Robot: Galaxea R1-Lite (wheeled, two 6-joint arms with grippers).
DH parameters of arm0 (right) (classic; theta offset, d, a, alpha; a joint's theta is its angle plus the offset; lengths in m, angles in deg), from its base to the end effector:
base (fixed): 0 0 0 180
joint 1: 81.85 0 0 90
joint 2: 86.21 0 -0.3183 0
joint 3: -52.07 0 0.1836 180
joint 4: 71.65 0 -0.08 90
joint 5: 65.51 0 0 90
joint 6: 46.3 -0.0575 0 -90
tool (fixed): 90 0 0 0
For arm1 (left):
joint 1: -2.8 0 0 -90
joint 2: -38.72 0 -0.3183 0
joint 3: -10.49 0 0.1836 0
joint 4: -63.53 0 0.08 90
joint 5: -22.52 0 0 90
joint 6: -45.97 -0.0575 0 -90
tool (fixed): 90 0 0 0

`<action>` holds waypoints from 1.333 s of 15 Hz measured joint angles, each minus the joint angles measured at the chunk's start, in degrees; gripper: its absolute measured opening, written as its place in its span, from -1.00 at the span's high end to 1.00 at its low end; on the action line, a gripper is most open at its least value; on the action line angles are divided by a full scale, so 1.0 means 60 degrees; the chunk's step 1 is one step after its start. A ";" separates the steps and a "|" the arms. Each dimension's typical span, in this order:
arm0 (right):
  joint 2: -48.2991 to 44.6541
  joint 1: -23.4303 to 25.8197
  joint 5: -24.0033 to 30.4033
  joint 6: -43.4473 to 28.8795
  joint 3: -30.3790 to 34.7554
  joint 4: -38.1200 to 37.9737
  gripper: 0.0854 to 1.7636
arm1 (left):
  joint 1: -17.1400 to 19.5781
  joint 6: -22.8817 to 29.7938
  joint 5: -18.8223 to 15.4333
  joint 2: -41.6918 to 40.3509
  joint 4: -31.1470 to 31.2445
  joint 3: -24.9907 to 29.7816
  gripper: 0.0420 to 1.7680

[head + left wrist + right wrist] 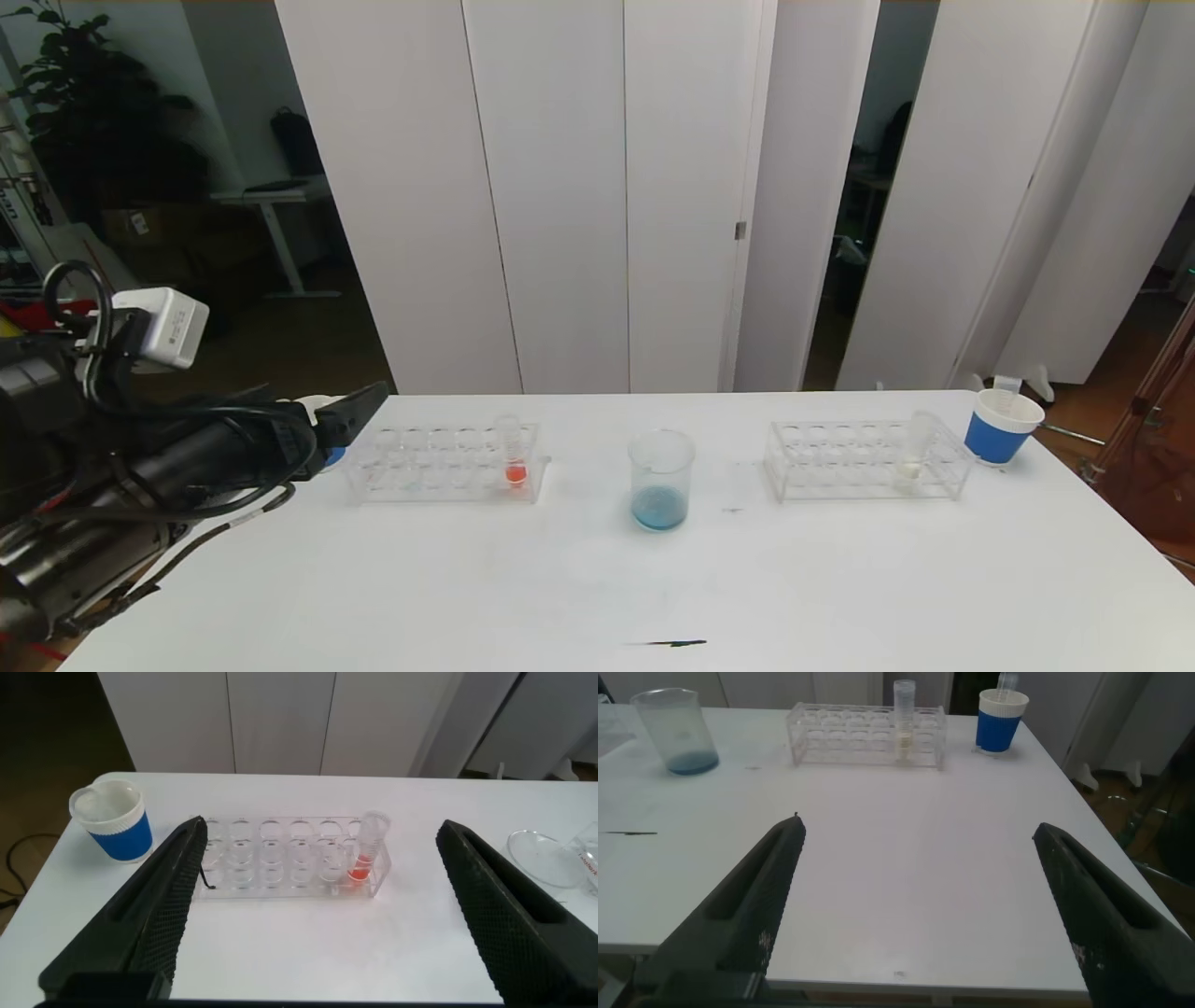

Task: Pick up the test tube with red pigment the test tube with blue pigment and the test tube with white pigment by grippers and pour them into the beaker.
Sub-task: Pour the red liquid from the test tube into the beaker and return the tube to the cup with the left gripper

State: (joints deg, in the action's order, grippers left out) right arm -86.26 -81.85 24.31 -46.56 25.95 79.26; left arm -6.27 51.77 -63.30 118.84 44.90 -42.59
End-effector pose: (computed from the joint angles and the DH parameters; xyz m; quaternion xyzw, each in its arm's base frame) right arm -0.0162 -0.0002 0.0737 0.0022 0.0255 -0.0016 0.9997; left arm 0.2424 -0.0344 0.2100 -0.0420 0.0749 -0.0388 0.9956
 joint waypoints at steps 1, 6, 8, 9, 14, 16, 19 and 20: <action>0.0000 0.0000 0.0000 0.0000 0.0000 0.0000 -0.98 | -0.0234 0.0051 0.0286 0.0394 -0.0441 0.0331 -0.98; -0.0004 0.0000 0.0000 0.0000 0.0000 0.0000 -0.98 | -0.1134 0.0098 0.0612 0.1684 -0.1820 0.1219 -0.98; -0.0004 0.0000 -0.0004 0.0000 0.0000 0.0000 -0.98 | -0.1528 0.0126 0.0612 0.2003 -0.1995 0.1219 -0.98; 0.0000 0.0000 0.0000 0.0004 0.0000 0.0000 -0.98 | -0.1717 0.0163 0.0622 0.2190 -0.2219 0.1201 -0.98; 0.0000 0.0000 0.0004 0.0000 0.0000 0.0000 -0.98 | -0.2164 0.0309 0.0998 0.3480 -0.3308 0.1030 -0.98; -0.0004 0.0000 0.0000 0.0008 0.0000 0.0004 -0.98 | -0.2190 0.0323 0.1219 0.3923 -0.3413 0.0801 -0.98; 0.0000 0.0000 0.0004 0.0000 0.0000 0.0004 -0.98 | -0.2150 0.0317 0.1424 0.4626 -0.3938 0.0425 -0.98; 0.0000 0.0000 0.0000 0.0000 0.0000 0.0000 -0.98 | -0.2131 0.0317 0.1552 0.4832 -0.3988 0.0264 -0.98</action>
State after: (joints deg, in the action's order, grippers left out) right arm -86.26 -81.85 24.31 -46.56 25.95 79.26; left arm -19.06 53.67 -53.99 147.83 20.97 -41.01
